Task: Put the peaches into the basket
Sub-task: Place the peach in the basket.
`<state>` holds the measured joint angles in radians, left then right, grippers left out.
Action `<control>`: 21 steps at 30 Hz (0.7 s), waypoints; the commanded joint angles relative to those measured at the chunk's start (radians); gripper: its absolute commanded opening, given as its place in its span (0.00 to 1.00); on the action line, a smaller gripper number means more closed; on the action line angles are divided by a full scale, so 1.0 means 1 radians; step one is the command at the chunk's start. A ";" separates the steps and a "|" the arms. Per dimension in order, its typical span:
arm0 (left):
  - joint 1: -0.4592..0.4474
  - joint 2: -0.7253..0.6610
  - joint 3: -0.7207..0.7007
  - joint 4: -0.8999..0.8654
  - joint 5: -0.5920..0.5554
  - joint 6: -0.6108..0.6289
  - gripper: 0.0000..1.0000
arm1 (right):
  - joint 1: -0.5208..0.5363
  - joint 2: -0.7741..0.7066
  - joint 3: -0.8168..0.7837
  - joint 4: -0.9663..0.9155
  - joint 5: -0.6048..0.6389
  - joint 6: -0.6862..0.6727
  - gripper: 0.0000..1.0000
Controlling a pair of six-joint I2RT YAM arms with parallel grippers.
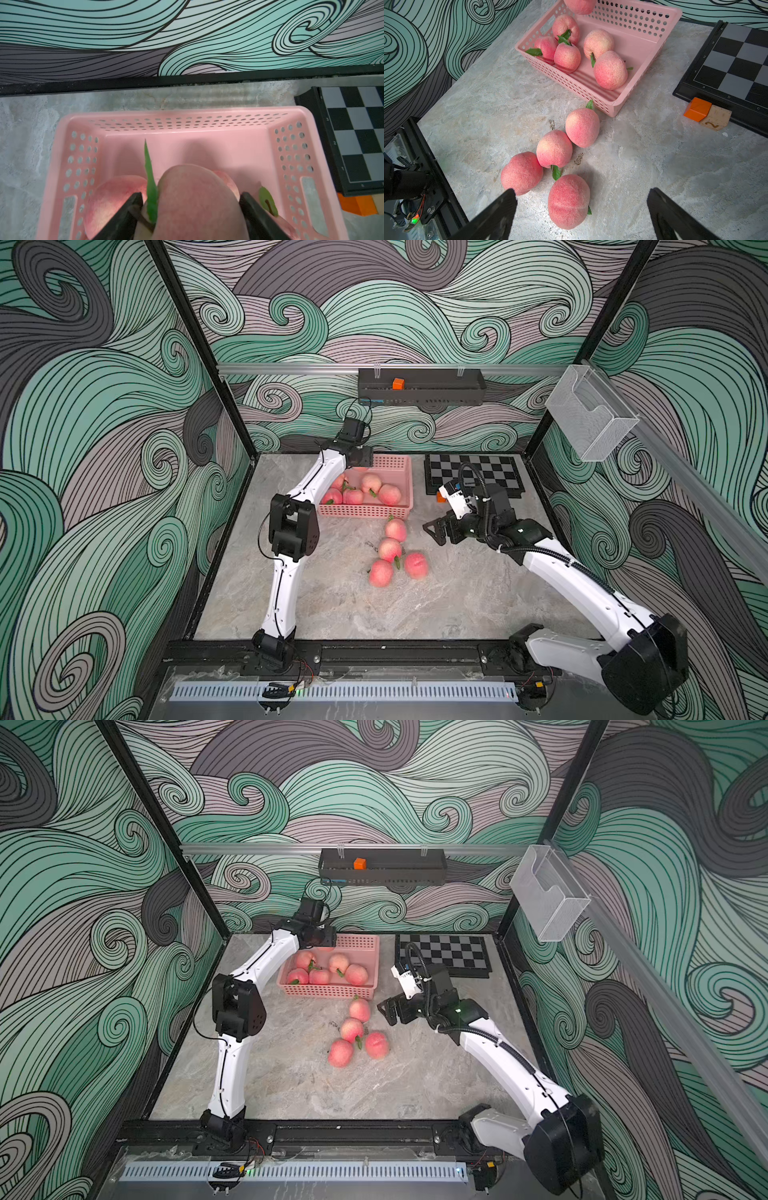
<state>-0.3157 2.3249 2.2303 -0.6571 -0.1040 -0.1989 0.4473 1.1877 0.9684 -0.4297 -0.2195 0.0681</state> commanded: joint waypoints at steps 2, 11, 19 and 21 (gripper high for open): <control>0.021 0.065 0.065 0.050 0.036 0.056 0.67 | -0.008 0.016 0.020 0.002 -0.016 -0.020 0.99; 0.042 0.152 0.089 0.107 0.040 0.092 0.68 | -0.018 0.027 0.032 -0.001 -0.007 -0.019 0.99; 0.056 0.200 0.118 0.111 0.047 0.079 0.69 | -0.019 0.027 0.032 -0.011 -0.010 -0.011 0.99; 0.059 0.207 0.126 0.106 0.053 0.077 0.69 | -0.019 0.030 0.034 -0.013 -0.009 -0.011 0.99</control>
<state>-0.2695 2.5080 2.3047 -0.5648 -0.0692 -0.1257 0.4324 1.2140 0.9695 -0.4366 -0.2192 0.0658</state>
